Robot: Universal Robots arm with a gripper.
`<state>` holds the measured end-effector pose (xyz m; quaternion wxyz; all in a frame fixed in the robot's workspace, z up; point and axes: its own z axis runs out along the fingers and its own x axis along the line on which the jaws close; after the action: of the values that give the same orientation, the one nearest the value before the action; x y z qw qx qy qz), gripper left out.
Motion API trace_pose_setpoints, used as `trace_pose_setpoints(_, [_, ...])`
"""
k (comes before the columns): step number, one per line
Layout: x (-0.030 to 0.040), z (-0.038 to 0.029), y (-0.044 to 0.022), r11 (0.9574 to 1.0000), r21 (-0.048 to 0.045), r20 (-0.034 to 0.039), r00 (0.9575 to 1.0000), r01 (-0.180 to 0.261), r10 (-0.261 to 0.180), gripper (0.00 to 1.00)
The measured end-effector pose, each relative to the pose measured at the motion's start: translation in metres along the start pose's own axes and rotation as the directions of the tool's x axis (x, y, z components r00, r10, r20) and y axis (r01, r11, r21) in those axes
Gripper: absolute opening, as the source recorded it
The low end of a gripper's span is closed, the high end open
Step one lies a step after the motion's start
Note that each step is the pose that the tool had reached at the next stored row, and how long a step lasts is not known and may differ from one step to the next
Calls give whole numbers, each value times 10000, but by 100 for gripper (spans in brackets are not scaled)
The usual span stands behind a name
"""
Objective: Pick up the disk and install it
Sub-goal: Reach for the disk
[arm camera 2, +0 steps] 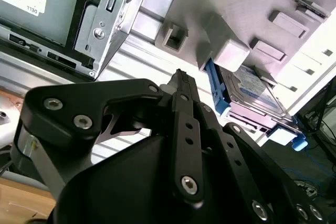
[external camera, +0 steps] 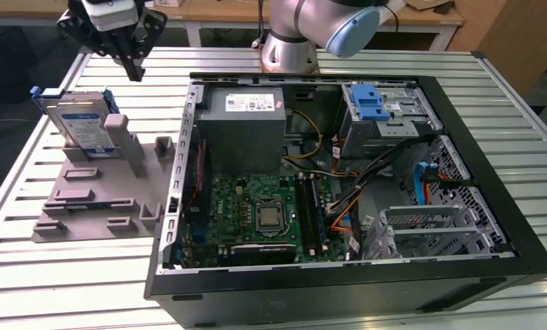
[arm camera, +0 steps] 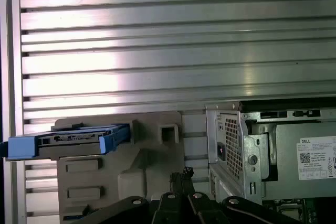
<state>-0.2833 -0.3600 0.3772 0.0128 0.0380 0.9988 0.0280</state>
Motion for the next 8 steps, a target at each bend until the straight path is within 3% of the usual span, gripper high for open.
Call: trace_pose_setpoints(8, [61, 6, 12, 10000, -1, 1, 10000, 0, 0, 11])
